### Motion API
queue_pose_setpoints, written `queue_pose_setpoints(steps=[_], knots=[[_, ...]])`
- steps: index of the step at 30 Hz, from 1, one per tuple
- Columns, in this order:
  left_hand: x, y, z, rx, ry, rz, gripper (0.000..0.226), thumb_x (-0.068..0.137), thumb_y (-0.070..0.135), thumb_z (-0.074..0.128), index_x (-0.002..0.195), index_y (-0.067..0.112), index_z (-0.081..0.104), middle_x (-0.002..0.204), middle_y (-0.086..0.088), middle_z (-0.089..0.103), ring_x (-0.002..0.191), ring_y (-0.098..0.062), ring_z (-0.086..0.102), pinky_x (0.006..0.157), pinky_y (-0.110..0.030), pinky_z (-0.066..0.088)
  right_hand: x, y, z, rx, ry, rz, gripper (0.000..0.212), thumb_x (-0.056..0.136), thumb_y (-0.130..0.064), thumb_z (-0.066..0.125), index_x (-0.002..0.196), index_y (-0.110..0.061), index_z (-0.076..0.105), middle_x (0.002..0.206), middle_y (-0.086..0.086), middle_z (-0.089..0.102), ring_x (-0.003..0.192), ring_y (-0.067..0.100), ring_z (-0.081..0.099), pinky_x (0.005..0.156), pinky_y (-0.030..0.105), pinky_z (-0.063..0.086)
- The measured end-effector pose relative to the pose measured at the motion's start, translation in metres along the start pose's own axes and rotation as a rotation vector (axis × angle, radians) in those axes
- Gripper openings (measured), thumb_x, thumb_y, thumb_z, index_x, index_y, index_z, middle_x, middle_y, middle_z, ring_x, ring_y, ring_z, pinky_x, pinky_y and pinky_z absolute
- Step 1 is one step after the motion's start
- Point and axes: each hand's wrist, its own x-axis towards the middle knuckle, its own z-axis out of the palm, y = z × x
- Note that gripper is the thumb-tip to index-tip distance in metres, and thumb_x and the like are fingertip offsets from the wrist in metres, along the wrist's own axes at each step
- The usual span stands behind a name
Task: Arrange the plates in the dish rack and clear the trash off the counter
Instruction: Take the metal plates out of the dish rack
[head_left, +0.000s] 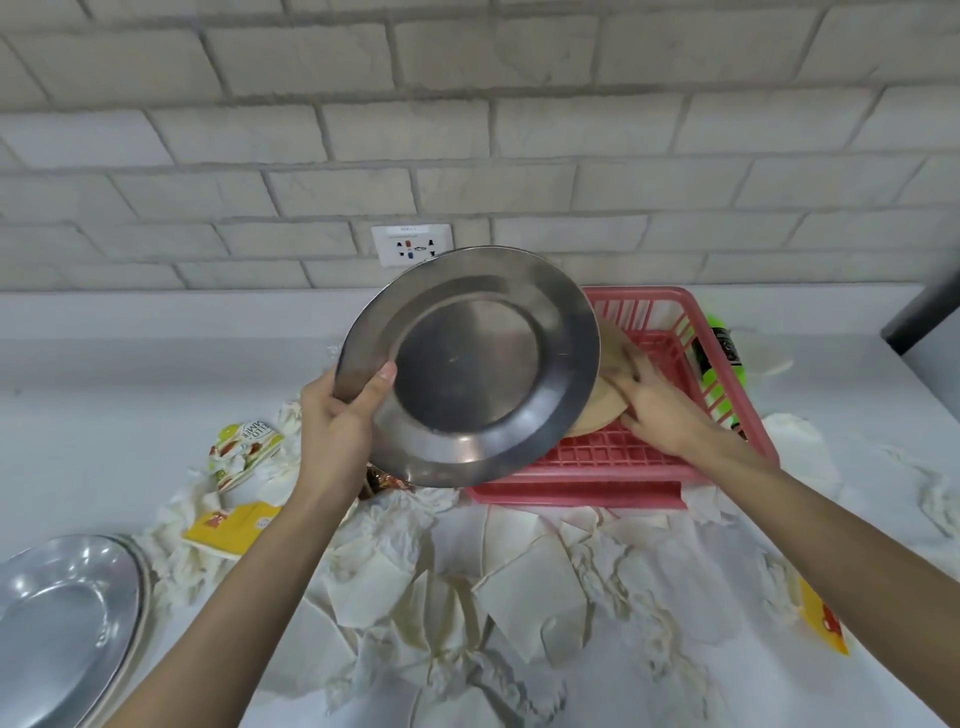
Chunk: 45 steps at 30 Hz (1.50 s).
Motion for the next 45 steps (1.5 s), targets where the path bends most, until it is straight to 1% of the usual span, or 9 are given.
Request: queue_pose_setpoints(steps=[6,10,14,20,29,34,40,42,45], knots=[[-0.002,-0.005,-0.014,-0.186,0.057,-0.290,0.009,0.094,0.008,0.063,0.098,0.009,0.071,0.079,0.000,0.076,0.071,-0.016,0.073,0.057,-0.023,0.055,-0.008,-0.008,-0.008,0.004,0.003,0.060,0.086,0.074,0.000,0.070,0.149,-0.018,0.033,0.154,0.024,0.018,0.089,0.038,0.063,0.044,0.016,0.033],[-0.004,-0.015,-0.028,-0.215,0.141,-0.391,0.009,0.093,0.006,0.063,0.097,0.009,0.071,0.080,-0.003,0.075,0.072,-0.020,0.071,0.059,-0.027,0.057,-0.017,-0.025,-0.025,0.076,0.186,0.038,0.076,0.072,0.009,0.062,0.141,-0.018,0.047,0.148,0.018,0.030,0.120,0.041,0.050,0.070,0.036,0.056],[-0.007,-0.026,-0.045,-0.224,0.189,-0.430,0.013,0.092,0.002,0.063,0.095,0.011,0.071,0.079,-0.002,0.076,0.073,-0.020,0.072,0.060,-0.026,0.058,-0.025,-0.083,-0.055,0.548,0.412,0.058,0.044,0.084,0.008,0.052,0.119,-0.017,0.064,0.125,0.004,0.058,0.105,0.026,0.061,0.089,0.035,0.052],[-0.021,-0.039,-0.090,-0.217,0.213,-0.492,0.018,0.090,0.005,0.066,0.107,0.011,0.071,0.095,-0.006,0.077,0.082,-0.021,0.074,0.070,-0.031,0.058,-0.018,-0.185,-0.059,1.122,0.135,0.131,0.028,0.103,-0.030,0.047,0.126,-0.024,0.062,0.113,-0.016,0.069,0.109,0.002,0.062,0.101,0.033,0.048],[-0.041,-0.050,-0.225,-0.075,0.251,-0.520,0.026,0.088,0.000,0.061,0.109,0.013,0.069,0.095,-0.007,0.076,0.089,-0.027,0.072,0.075,-0.035,0.058,-0.019,-0.319,-0.004,1.155,-0.107,0.064,0.045,0.093,0.004,0.053,0.124,-0.028,0.060,0.106,-0.001,0.074,0.096,0.021,0.071,0.088,0.052,0.055],[-0.045,-0.061,-0.311,0.035,0.280,-0.469,0.029,0.088,0.002,0.058,0.102,0.025,0.066,0.081,0.008,0.073,0.076,-0.012,0.067,0.067,-0.028,0.051,-0.022,-0.406,0.031,1.149,-0.207,0.104,0.042,0.084,-0.017,0.053,0.120,-0.035,0.062,0.111,-0.008,0.071,0.105,0.016,0.066,0.091,0.053,0.053],[-0.052,-0.083,-0.400,0.168,0.268,-0.419,0.047,0.069,0.023,0.060,0.114,0.036,0.063,0.111,0.015,0.070,0.107,-0.011,0.063,0.088,-0.031,0.048,-0.028,-0.494,0.065,1.046,-0.289,0.138,0.050,0.088,-0.012,0.056,0.134,-0.032,0.051,0.116,-0.012,0.067,0.109,0.011,0.063,0.095,0.038,0.051],[-0.055,-0.089,-0.424,0.249,0.272,-0.385,0.057,0.068,0.025,0.060,0.123,0.039,0.056,0.140,0.018,0.053,0.120,0.000,0.053,0.098,-0.026,0.043,-0.029,-0.518,0.073,0.990,-0.304,0.133,0.057,0.090,-0.010,0.057,0.141,-0.030,0.043,0.124,-0.012,0.061,0.116,0.011,0.057,0.093,0.027,0.045],[-0.058,-0.097,-0.451,0.334,0.234,-0.329,0.063,0.069,0.027,0.057,0.132,0.026,0.054,0.154,0.022,0.030,0.110,0.029,0.041,0.088,-0.010,0.037,-0.030,-0.549,0.080,0.896,-0.343,0.096,0.069,0.096,-0.018,0.057,0.153,-0.028,0.019,0.129,-0.015,0.046,0.116,0.003,0.045,0.090,0.018,0.032]])
